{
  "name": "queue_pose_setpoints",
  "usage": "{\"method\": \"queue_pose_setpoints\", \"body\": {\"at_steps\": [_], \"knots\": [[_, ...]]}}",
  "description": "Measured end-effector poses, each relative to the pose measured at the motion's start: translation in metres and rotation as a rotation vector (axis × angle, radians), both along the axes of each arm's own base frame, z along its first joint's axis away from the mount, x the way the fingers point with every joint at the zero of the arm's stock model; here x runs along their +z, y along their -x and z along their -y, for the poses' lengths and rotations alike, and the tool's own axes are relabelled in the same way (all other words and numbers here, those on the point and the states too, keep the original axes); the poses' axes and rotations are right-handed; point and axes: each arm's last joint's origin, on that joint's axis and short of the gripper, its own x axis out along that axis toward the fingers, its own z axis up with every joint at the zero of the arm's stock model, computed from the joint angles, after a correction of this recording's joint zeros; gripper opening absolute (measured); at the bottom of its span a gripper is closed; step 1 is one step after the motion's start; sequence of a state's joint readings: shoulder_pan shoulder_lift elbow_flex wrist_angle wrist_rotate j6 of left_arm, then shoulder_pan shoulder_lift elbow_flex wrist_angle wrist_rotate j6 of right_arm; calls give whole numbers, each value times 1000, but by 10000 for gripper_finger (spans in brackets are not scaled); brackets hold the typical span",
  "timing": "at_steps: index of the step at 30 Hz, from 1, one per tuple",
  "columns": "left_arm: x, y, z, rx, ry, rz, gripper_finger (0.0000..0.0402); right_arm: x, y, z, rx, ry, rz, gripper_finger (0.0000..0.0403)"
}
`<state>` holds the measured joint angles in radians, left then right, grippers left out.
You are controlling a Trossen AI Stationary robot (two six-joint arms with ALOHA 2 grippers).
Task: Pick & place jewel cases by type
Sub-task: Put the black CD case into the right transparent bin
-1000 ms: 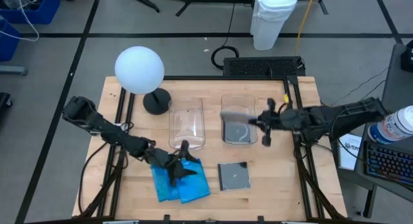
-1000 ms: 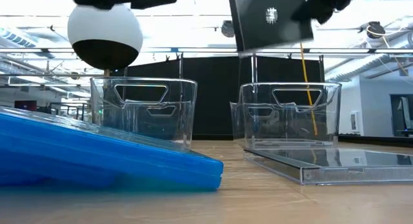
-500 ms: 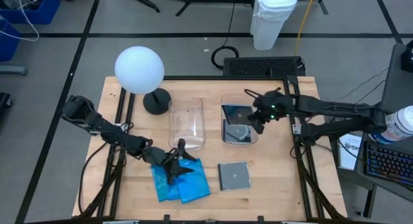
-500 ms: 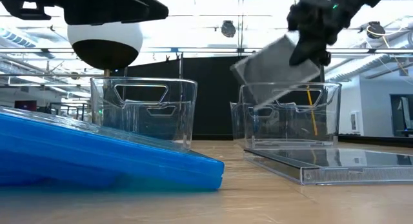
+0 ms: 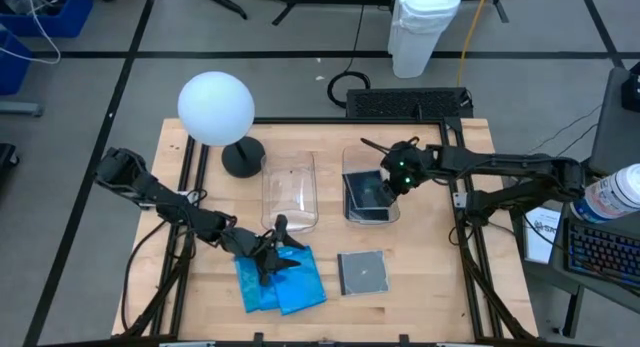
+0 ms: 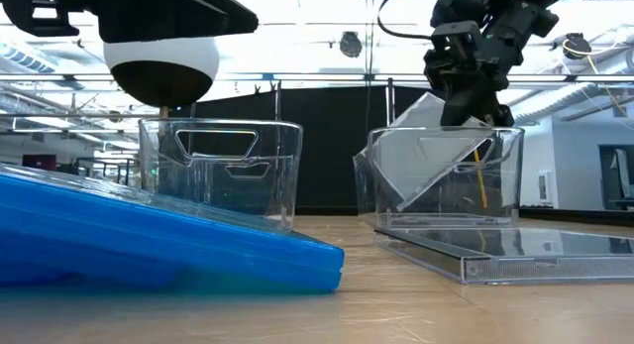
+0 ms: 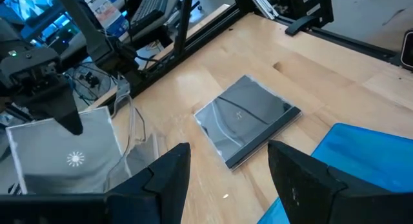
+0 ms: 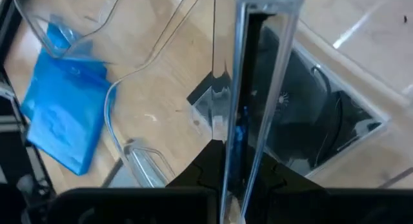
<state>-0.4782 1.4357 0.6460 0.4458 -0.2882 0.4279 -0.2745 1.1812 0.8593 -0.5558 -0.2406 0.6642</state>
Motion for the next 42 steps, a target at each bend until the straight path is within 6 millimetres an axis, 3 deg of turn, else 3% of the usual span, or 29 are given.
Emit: {"method": "queue_pose_setpoints", "body": {"at_steps": [11, 19, 27, 42], "knots": [[0, 0, 1, 1, 10, -3, 211, -2, -3, -1, -119, -126, -5, 22], [0, 0, 1, 0, 10, -5, 211, -28, -9, -8, -110, -218, -52, 23], [0, 0, 1, 1, 10, -5, 212, -45, -6, -10, -53, -203, -7, 29], [-1, 0, 1, 8, 30, -11, 211, -48, -4, -10, -15, -170, -26, 171]]}}
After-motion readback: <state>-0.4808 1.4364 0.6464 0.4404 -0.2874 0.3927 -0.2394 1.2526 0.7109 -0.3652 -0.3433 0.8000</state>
